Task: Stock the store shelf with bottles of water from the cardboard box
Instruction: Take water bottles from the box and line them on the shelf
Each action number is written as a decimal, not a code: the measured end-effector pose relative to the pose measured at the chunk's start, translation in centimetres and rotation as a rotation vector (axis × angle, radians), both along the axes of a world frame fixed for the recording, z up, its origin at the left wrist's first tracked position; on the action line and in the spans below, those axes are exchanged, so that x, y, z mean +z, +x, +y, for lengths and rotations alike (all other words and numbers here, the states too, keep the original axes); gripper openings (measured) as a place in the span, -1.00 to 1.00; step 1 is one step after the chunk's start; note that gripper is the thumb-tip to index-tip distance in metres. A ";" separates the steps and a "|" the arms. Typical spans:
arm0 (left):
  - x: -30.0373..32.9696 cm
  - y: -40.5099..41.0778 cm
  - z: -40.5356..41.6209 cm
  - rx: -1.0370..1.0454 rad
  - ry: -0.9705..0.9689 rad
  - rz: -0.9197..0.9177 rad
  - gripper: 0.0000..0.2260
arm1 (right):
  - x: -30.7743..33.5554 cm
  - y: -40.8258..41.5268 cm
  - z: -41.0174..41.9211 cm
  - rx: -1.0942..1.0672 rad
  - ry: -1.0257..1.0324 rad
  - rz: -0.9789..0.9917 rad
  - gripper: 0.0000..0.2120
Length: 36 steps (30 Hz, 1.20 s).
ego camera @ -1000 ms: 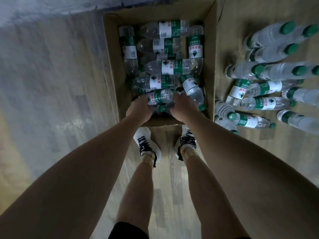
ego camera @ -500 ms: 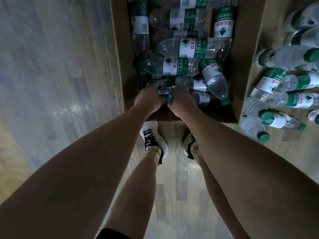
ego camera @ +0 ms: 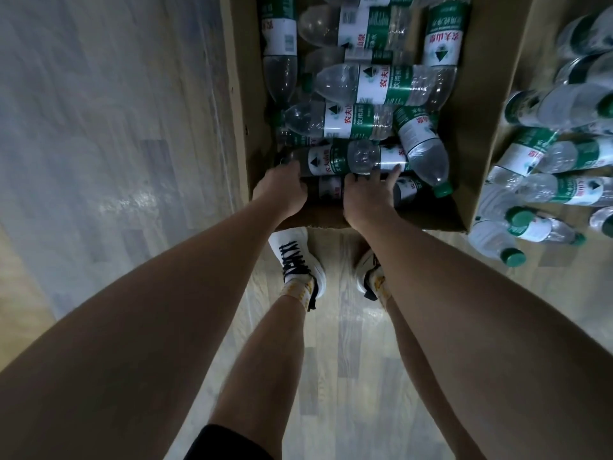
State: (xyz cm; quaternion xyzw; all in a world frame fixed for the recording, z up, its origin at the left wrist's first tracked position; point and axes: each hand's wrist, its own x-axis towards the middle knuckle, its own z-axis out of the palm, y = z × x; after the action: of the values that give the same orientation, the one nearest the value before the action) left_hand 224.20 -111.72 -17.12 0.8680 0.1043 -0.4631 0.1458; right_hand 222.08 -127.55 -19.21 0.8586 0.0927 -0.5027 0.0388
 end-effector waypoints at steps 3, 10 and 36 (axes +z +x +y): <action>1.0 0.5 -0.2 -0.004 0.012 0.025 -0.83 | 0.9 1.5 -2.1 0.012 0.076 0.021 -0.29; 1.3 0.8 -2.3 -0.025 -0.044 0.047 -0.82 | 1.6 2.5 -3.6 0.261 0.130 0.054 -0.65; 15.8 4.0 -6.4 0.007 -0.084 -0.062 -0.86 | 16.9 7.3 -5.8 -0.671 0.467 -0.143 -0.42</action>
State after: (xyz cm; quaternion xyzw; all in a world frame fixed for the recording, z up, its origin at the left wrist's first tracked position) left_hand 228.24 -118.10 -1.31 0.8746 0.0833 -0.4393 0.1872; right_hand 229.41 -133.35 -2.31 0.8598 -0.0836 -0.3920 -0.3165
